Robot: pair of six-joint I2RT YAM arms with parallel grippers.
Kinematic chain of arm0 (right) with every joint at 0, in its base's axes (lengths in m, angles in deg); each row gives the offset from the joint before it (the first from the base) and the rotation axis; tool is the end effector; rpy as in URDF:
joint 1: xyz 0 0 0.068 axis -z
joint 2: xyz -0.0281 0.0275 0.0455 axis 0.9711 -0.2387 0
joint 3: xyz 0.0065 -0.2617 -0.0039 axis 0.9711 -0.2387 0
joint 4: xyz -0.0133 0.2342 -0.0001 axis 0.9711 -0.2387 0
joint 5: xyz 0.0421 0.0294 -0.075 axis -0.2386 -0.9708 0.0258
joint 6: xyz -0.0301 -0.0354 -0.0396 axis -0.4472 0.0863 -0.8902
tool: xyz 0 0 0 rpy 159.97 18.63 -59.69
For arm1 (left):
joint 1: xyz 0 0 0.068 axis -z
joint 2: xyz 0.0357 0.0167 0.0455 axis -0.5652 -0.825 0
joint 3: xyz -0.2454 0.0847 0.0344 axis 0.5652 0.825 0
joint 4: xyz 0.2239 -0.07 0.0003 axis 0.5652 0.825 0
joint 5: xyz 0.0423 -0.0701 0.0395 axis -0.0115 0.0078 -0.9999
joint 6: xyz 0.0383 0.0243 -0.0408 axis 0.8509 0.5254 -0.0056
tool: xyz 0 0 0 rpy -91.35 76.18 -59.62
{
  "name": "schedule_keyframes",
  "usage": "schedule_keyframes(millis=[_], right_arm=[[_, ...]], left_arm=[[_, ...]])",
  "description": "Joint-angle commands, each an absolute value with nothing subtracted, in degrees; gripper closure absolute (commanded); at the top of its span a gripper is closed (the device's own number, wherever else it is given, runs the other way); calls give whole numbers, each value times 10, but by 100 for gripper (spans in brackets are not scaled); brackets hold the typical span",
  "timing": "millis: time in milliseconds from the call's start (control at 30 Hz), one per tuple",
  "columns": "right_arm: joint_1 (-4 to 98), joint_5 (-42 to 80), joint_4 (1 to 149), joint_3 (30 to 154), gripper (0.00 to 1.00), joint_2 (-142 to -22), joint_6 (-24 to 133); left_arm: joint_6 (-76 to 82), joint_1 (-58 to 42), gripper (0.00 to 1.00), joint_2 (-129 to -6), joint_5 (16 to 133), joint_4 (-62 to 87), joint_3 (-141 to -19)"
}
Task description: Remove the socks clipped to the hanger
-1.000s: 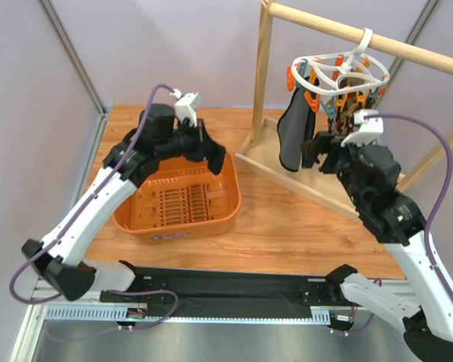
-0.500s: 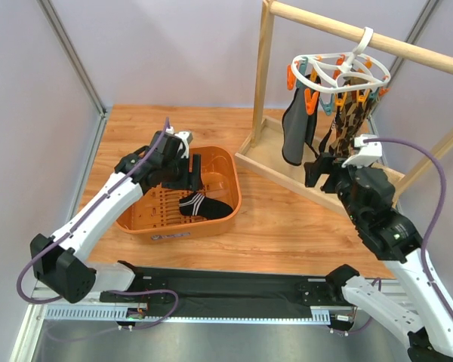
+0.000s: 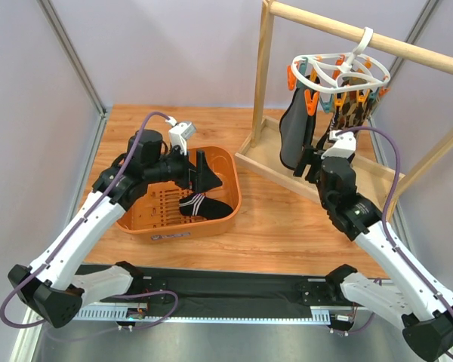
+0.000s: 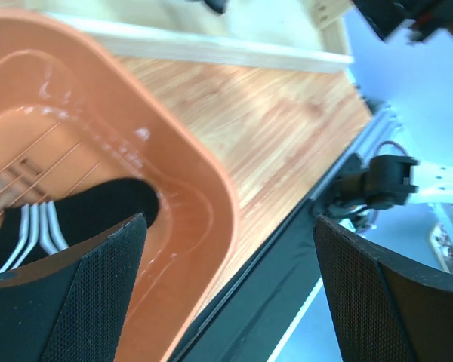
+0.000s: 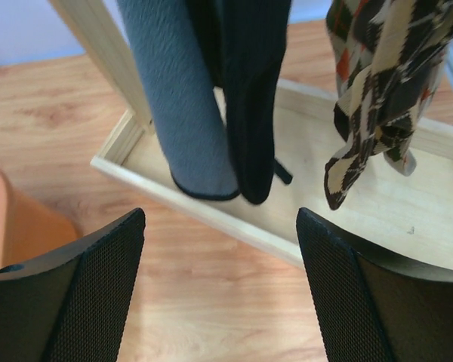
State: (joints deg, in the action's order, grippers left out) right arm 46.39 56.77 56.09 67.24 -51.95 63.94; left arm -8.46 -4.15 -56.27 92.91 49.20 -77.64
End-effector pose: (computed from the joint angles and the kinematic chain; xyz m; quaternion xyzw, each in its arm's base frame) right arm 0.1712 0.0720 0.3300 0.0517 0.8041 0.0226 0.5918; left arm 0.1788 -0.1281 0.3678 0.1710 0.8274 -0.4008 0.3544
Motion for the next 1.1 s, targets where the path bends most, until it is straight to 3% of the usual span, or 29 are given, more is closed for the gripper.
schedule_keyframes(millis=[0, 167, 267, 400, 567, 600, 1067], right_arm=[[469, 642, 664, 673, 18, -523, 611], [486, 661, 685, 702, 20, -569, 592], [503, 654, 688, 721, 30, -608, 580], [506, 628, 674, 746, 61, -628, 575], [505, 573, 644, 759, 86, -592, 583], [506, 562, 638, 761, 100, -585, 583], [506, 404, 510, 819, 100, -496, 654]], left_arm=[[-116, -40, 2, -540, 996, 397, -750], [-152, -40, 4, -531, 1016, 341, -742], [-166, -39, 6, -533, 1022, 307, -737], [-186, -39, 11, -556, 1047, 266, -741], [-205, -11, 20, -617, 1051, 222, -782], [-204, -3, 21, -630, 1048, 213, -792], [-339, 74, 33, -926, 1110, -97, -967]])
